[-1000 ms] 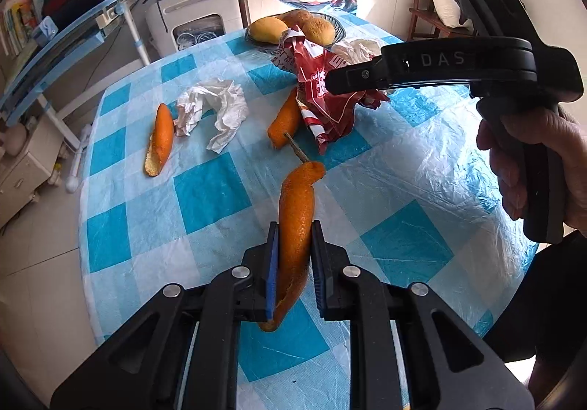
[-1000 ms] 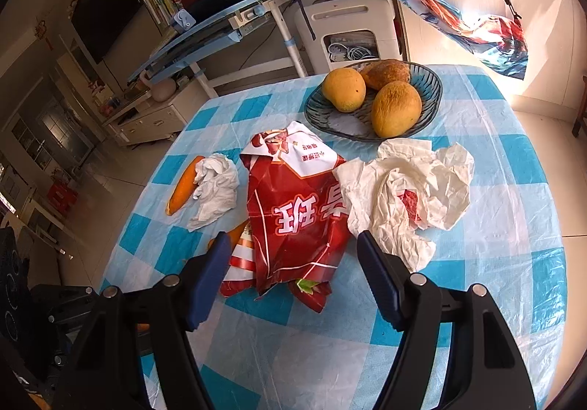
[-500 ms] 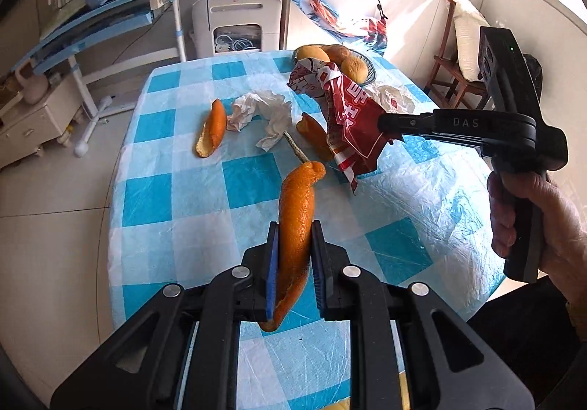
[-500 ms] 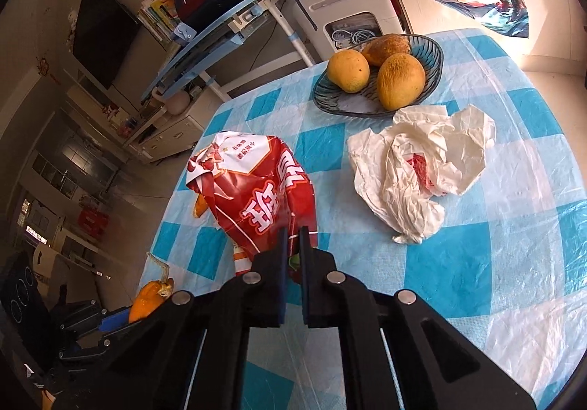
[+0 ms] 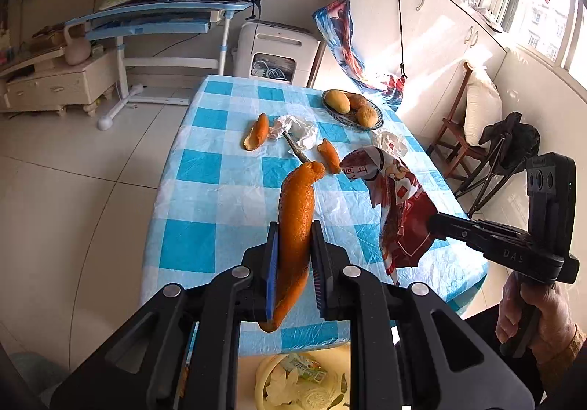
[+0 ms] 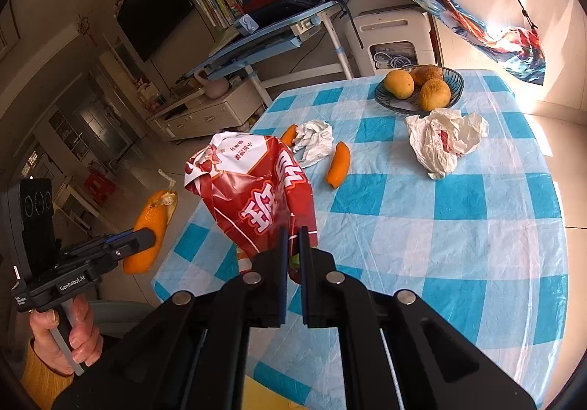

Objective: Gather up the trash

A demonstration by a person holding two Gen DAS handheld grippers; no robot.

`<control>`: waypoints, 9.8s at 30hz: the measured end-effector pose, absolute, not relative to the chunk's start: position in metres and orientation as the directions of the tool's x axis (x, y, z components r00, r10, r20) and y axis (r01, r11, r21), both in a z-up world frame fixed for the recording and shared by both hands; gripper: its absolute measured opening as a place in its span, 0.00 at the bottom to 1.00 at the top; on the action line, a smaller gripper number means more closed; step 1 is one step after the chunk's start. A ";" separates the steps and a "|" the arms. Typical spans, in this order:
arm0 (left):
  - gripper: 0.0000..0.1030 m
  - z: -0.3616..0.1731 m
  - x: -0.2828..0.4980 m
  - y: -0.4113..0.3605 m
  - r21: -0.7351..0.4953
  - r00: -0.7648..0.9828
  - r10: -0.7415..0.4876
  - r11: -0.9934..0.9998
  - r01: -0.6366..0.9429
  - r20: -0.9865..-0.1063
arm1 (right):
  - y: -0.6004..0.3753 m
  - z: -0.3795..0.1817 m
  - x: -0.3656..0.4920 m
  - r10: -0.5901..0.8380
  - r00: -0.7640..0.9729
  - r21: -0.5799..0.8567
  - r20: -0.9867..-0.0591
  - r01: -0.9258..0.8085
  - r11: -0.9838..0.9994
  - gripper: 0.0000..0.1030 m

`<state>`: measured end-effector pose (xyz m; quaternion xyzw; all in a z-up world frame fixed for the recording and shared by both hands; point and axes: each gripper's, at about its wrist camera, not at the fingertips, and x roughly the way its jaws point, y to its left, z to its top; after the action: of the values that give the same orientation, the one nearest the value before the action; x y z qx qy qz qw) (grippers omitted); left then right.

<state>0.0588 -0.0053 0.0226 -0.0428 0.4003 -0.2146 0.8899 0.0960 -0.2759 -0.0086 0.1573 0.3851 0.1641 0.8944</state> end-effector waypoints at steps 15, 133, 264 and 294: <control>0.15 -0.003 -0.021 0.002 -0.243 0.510 -0.425 0.890 0.385 -0.748 | -0.170 -0.078 -0.034 0.322 0.343 0.125 -0.882 -0.489 0.863 0.20; 0.93 0.011 -0.075 0.016 0.073 0.824 0.010 0.997 0.038 -0.566 | -0.226 -0.005 -0.057 0.188 0.825 0.118 -0.534 -0.147 0.982 0.85; 0.35 -0.085 0.313 -0.097 0.015 0.549 -0.144 0.961 0.275 -0.823 | -0.263 -0.055 0.292 0.362 0.638 0.315 -0.680 -0.192 0.930 0.57; 0.14 -0.012 0.048 -0.027 -0.161 0.554 -0.311 0.939 0.303 -0.772 | -0.202 -0.020 0.035 0.405 0.560 0.197 -0.723 -0.394 0.897 0.11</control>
<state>0.0478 -0.0269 -0.0121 -0.0048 0.4390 -0.1742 0.8814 0.0354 -0.2024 -0.0196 0.0066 0.4107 0.2263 0.8832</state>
